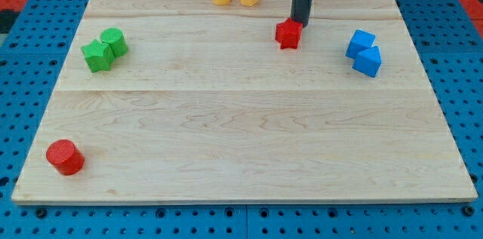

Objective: Slide the red star closer to the red circle

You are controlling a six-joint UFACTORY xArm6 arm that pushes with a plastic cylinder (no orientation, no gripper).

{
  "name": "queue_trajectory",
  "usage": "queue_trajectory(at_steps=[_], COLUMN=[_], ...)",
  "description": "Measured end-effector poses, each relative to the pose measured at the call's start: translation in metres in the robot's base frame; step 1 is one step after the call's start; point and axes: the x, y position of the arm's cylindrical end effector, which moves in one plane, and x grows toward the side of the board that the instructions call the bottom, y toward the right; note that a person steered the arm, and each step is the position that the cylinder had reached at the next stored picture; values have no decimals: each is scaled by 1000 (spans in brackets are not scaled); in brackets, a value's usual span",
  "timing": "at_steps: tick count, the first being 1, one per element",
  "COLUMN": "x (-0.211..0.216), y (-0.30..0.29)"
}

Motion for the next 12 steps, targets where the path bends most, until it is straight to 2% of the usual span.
queue_trajectory(at_steps=[1,4,6,8,12], x=[17,30,77,149,211], y=[0,-51,-81,-89,-79])
